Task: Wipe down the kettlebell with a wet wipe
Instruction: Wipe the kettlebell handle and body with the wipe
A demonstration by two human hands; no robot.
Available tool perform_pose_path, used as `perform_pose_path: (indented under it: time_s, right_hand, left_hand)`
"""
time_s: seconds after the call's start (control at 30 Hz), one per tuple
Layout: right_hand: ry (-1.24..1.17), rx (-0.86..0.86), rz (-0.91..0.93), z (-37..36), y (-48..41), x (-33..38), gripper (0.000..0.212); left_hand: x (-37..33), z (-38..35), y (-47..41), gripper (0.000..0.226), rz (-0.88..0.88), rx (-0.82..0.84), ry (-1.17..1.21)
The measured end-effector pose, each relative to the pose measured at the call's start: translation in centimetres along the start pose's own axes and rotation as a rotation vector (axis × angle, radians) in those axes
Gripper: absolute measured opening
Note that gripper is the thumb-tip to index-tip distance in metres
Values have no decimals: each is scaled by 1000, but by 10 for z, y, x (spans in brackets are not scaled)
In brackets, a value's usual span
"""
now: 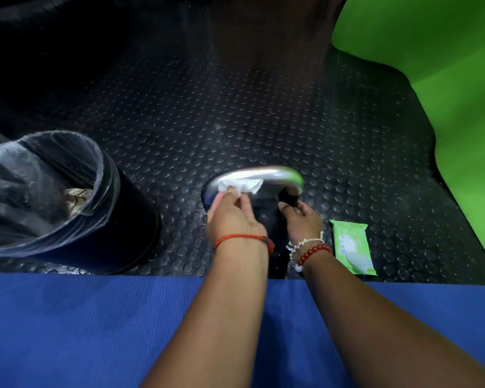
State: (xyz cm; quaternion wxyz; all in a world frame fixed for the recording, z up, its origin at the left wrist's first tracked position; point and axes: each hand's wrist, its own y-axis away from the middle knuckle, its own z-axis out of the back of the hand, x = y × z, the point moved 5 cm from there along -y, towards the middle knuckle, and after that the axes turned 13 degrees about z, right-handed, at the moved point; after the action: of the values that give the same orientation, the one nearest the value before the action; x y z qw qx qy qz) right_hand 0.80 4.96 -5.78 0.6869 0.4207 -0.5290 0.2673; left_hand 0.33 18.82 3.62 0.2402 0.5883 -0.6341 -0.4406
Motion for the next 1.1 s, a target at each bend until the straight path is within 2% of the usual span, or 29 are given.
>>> perform_pose_path:
  time_s: [0.13,0.3,0.43,0.73,0.83,1.0,1.1]
  right_hand:
    - [12,12,7,1,-1,1,27]
    - [29,17,14,2,-2,3,24]
    - [41,17,24,2,-3,2,26]
    - [32,14,17,0,-6,-6,34]
    - [36,15,21,-1,-6,-5,35]
    - [27,6,29,1,-5,-5,33]
    - [34,5,34,0,-5,-5,35]
  left_hand:
    - [4,-5,3,11,180,39,93]
    - [3,-7,3,27,254,31,89]
    - [4,-2,3,21,326,58,124]
    - [4,1,-4,14,348,88,171]
    - [3,-1,-10,18,341,65,179]
    - [6,1,-11,16,365,131,226]
    - [5,-2,-16,20,346,98,242]
